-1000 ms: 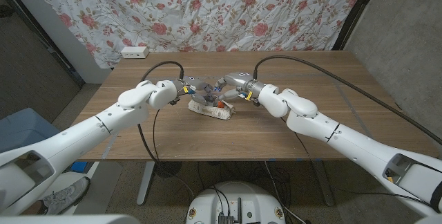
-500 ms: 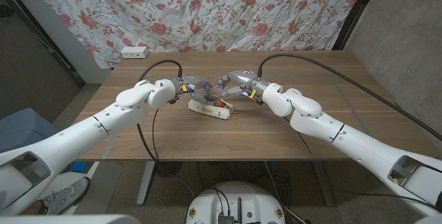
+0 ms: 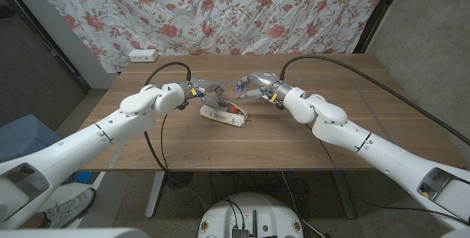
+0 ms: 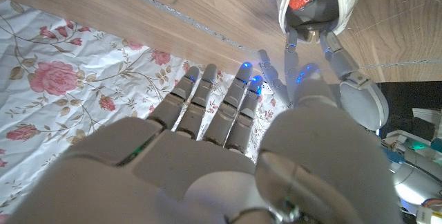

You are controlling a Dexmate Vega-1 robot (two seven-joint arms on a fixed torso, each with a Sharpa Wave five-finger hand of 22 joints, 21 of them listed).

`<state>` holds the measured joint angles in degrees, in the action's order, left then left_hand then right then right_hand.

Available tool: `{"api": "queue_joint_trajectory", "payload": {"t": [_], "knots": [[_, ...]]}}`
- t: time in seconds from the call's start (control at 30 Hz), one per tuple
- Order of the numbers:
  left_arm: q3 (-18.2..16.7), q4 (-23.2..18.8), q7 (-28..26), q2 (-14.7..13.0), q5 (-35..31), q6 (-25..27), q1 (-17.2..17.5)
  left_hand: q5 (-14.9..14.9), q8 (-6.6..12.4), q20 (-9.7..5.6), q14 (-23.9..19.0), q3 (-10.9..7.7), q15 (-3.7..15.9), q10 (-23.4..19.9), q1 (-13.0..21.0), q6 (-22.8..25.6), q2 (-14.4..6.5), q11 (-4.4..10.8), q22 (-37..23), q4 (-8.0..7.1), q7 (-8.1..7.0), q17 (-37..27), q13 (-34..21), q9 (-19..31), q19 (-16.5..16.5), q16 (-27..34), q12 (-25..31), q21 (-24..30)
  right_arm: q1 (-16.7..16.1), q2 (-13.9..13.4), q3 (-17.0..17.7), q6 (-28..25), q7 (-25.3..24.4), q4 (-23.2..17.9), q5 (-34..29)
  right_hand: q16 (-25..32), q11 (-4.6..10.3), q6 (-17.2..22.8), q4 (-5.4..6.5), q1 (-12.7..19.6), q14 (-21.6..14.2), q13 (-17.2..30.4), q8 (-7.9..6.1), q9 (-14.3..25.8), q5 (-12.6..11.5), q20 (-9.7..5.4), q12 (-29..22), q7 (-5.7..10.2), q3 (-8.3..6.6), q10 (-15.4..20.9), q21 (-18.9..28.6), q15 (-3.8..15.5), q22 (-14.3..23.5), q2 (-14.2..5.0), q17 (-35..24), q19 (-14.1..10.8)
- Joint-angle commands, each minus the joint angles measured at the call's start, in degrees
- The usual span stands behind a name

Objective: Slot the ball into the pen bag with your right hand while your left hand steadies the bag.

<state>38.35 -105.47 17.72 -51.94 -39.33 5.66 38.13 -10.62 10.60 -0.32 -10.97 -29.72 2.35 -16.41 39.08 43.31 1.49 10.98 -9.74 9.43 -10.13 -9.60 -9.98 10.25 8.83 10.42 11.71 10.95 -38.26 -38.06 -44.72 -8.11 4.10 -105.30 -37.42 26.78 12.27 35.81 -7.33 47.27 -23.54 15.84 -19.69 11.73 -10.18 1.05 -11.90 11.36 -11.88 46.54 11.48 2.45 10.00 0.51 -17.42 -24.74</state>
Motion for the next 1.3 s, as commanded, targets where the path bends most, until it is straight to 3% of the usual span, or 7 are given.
{"api": "queue_joint_trajectory", "payload": {"t": [0.03, 0.57, 0.87, 1.1, 1.3], "knots": [[-2.63, -0.39, -0.05, -0.12, 5.92, 0.95, 1.28, -0.22, 0.13, -0.09, -0.81, 0.26, 5.05, -1.3, 0.21, 0.27, -0.6, 0.15, -0.2, 0.14, 0.33, -0.18, -0.23, 0.27, 0.94, 0.57, 0.56, 0.43, -1.49, -0.2, 2.16, 1.18, -3.21, 1.16, 4.02, 0.1, -0.12, 0.7, 0.21, -0.4, 0.38, 0.02, 0.07, 0.11, -0.07, 0.31, 0.22, 0.09, -0.01, -1.0, -0.09, 8.2, 0.09, -0.09, -0.29, -0.05], [-5.87, 1.57, -4.35, 0.78, 16.82, 2.54, 2.95, -0.06, -0.58, -0.4, -1.93, 1.03, 5.32, -3.18, -0.5, -1.59, -1.08, 0.18, -0.26, -0.04, 0.87, -0.22, -0.33, 0.28, 2.05, 0.55, 0.67, 0.6, -2.77, -0.45, 4.6, 1.13, -5.88, 2.9, 10.24, -1.11, -0.83, -0.11, 0.54, -2.39, 2.08, -0.57, 0.8, 0.02, 0.04, 0.76, 1.02, -0.26, 0.68, -4.29, -0.1, 6.73, 0.07, 0.08, 0.13, 0.11], [-6.9, 5.14, -7.78, 2.26, 24.08, 1.36, 3.04, 0.13, -0.91, -0.25, -1.43, 1.89, 4.82, -2.29, -2.33, -4.76, -2.21, -0.4, -0.32, -0.89, 1.07, -0.36, -0.35, 0.26, 2.42, 0.25, -0.04, 0.59, -3.39, -0.28, 6.52, 3.55, -7.76, 5.18, 16.36, -3.43, -2.86, -3.99, 1.99, -7.19, 5.24, -1.66, 3.54, -0.37, 0.05, 0.1, 1.42, -1.02, 1.82, -9.72, -0.21, 3.7, -0.01, -0.69, 1.03, 0.31], [-7.83, 8.56, -11.32, 4.34, 30.03, 0.03, 3.38, 0.24, -0.95, -0.35, -1.18, 2.35, 4.5, -1.97, -3.5, -5.89, -2.93, -1.05, -0.35, -1.33, 1.29, -0.42, -0.36, 0.24, 2.56, 0.19, -0.24, 0.58, -4.04, -0.5, 7.88, 5.85, -9.1, 6.79, 20.53, -4.53, -4.23, -6.25, 1.77, -8.43, 6.1, -2.43, 5.32, -0.64, -0.08, -1.19, 1.33, -1.36, 2.24, -11.7, -0.11, 0.3, -0.13, -0.43, 1.85, -0.17], [-7.85, 10.39, -13.95, 5.35, 32.72, -0.77, 3.33, 0.26, -1.26, -0.31, -0.75, 2.77, 4.25, -1.15, -4.56, -9.11, -3.82, -1.26, -0.37, -1.3, 1.08, -0.32, -0.34, 0.16, 2.6, 0.0, -0.61, 0.52, -4.66, -0.37, 8.93, 7.9, -10.13, 8.24, 23.95, -5.44, -5.28, -7.46, 2.46, -10.25, 7.19, -3.11, 6.52, -0.87, -0.09, -1.9, 1.41, -2.04, 2.42, -13.49, -0.14, 0.91, -0.16, -1.37, 2.24, -0.4]]}}
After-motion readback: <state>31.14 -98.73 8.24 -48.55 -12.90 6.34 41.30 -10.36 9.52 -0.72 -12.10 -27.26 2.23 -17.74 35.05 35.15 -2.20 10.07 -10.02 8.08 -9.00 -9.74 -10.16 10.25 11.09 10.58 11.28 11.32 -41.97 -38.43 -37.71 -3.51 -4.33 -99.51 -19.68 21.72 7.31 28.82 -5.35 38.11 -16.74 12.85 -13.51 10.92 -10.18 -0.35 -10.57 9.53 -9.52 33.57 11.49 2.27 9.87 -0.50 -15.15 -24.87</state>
